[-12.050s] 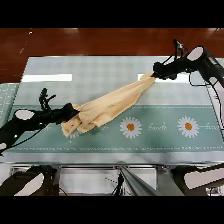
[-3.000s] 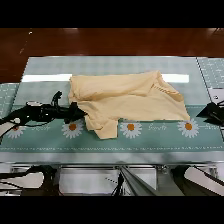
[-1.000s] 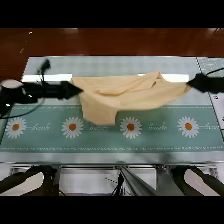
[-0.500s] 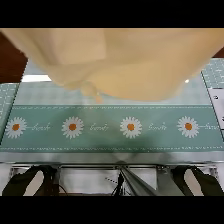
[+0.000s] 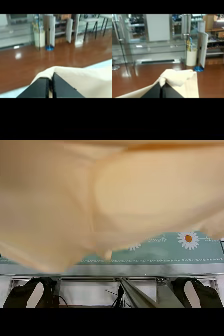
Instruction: Fold the shirts.
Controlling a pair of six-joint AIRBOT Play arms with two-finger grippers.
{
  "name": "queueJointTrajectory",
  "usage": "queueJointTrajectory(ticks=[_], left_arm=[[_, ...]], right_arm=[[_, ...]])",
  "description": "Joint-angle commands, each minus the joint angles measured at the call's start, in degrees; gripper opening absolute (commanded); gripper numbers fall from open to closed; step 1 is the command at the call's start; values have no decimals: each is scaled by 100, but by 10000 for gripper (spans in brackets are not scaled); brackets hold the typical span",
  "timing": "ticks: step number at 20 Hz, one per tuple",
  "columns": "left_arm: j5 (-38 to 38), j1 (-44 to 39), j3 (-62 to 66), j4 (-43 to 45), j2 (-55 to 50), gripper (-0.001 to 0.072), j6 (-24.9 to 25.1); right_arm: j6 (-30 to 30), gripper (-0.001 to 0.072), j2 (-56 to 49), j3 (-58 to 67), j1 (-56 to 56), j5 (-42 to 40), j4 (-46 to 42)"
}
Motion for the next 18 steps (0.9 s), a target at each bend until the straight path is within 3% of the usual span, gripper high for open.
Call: queueJointTrajectory(ticks=[1, 3, 7, 12, 16, 18], left_arm=[[-1005, 9, 111, 627, -20, 22, -533], [-1388, 7, 111, 612, -170, 23, -822], [-2507, 7, 74, 837, -1012, 23, -610], [-2260, -190, -660, 822, -2743, 24, -396], [-990, -671, -778, 824, -4365, 25, 293], [-573, -787, -778, 787, -5163, 25, 304]], right_arm=[[186, 26, 7, 247, 7, 898, -774], [157, 26, -149, 247, 7, 1679, -898], [-22, 26, -1075, 227, 9, 3519, -1005], [-76, 26, -2756, -37, 9, 3488, -566], [-79, 26, -4336, -37, 9, 2677, 70], [-74, 26, -4970, -37, 72, 2339, 31]])
